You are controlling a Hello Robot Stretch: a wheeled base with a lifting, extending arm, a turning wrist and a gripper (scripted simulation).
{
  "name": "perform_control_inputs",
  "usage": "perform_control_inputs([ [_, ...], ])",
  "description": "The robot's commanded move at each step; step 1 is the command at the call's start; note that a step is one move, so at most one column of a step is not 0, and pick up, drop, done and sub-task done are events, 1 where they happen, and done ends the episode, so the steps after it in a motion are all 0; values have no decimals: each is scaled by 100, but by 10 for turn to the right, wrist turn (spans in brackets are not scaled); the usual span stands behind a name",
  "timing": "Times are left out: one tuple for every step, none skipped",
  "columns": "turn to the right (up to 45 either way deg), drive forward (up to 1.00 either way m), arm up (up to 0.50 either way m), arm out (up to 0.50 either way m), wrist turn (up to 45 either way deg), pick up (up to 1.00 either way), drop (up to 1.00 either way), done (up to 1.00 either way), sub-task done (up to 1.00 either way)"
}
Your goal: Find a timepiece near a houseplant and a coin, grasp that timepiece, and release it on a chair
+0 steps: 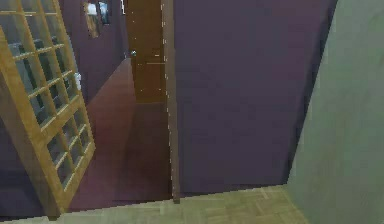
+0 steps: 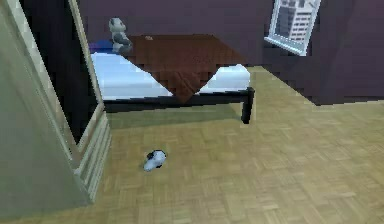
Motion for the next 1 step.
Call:
perform_control_inputs([
  [-150,0,0,0,0,0,0,0,0],
])
